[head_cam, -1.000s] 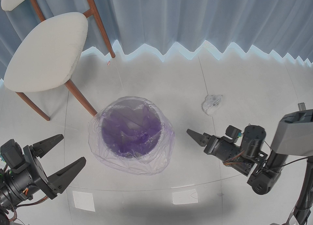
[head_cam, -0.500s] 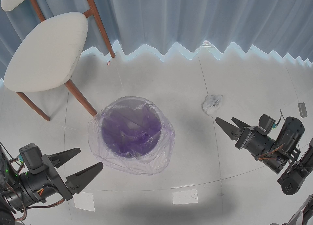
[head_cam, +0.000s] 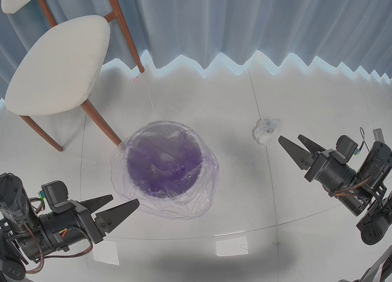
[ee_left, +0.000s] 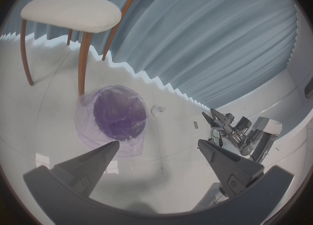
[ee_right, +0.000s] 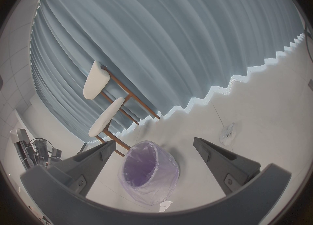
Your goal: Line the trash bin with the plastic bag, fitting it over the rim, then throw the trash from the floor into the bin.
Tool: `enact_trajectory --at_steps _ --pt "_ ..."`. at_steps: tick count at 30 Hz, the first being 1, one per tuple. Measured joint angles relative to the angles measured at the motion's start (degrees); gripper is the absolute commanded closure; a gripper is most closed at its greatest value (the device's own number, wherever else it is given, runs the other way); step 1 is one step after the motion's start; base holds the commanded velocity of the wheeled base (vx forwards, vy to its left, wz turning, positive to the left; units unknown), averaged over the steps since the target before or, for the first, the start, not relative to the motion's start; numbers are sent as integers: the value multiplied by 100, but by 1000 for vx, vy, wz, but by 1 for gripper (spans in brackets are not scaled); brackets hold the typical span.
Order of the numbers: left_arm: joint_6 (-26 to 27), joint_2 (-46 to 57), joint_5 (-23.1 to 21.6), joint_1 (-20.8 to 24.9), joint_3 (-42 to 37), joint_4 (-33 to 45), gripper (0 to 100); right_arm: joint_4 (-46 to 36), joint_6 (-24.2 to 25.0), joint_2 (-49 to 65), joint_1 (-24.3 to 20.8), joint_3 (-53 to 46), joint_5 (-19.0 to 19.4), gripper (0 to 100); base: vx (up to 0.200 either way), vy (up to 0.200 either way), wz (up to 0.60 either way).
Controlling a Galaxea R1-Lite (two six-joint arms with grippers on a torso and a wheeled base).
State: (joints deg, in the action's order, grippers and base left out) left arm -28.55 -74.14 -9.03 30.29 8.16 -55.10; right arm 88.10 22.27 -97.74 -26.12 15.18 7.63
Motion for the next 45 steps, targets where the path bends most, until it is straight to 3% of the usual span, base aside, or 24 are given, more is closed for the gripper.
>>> enact_trajectory --at_steps 15,20,31,45 --pt "-590 -647 -33 -32 50 -68 0 28 -18 50 -80 -22 6 0 0 0 0" --pt "-621 -1053 -33 -138 -9 -670 0 30 -20 52 -118 -29 9 0 0 0 0" --pt "-634 -2550 -33 -360 -557 -3179 0 30 -33 48 -210 -55 5 0 0 0 0" --pt "-634 -3652 -38 -555 -681 -3341 0 37 -44 -29 -386 -184 11 0 0 0 0"
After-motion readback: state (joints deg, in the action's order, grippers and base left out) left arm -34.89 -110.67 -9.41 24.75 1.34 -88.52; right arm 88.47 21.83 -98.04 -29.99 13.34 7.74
